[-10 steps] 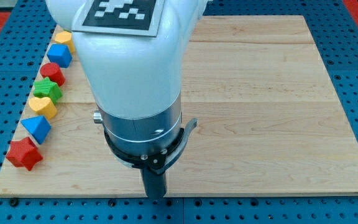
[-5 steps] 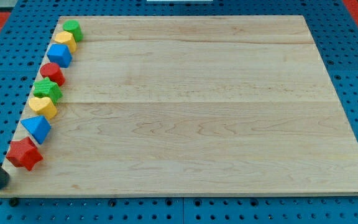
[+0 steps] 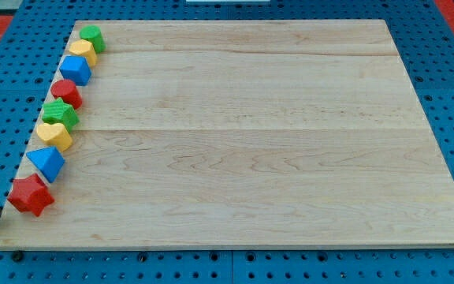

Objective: Push the red star towards the bottom center

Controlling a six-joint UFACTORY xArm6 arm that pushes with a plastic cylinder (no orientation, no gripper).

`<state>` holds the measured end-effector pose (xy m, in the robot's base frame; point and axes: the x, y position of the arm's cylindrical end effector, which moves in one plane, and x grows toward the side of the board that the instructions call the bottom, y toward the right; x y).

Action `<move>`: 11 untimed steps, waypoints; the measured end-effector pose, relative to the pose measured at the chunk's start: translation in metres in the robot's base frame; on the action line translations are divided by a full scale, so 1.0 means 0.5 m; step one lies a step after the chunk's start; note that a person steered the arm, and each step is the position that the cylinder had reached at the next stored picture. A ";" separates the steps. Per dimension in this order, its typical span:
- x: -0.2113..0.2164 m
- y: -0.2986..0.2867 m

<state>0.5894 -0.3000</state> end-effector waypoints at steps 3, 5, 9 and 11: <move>0.000 -0.002; 0.000 -0.004; -0.014 0.094; -0.030 -0.003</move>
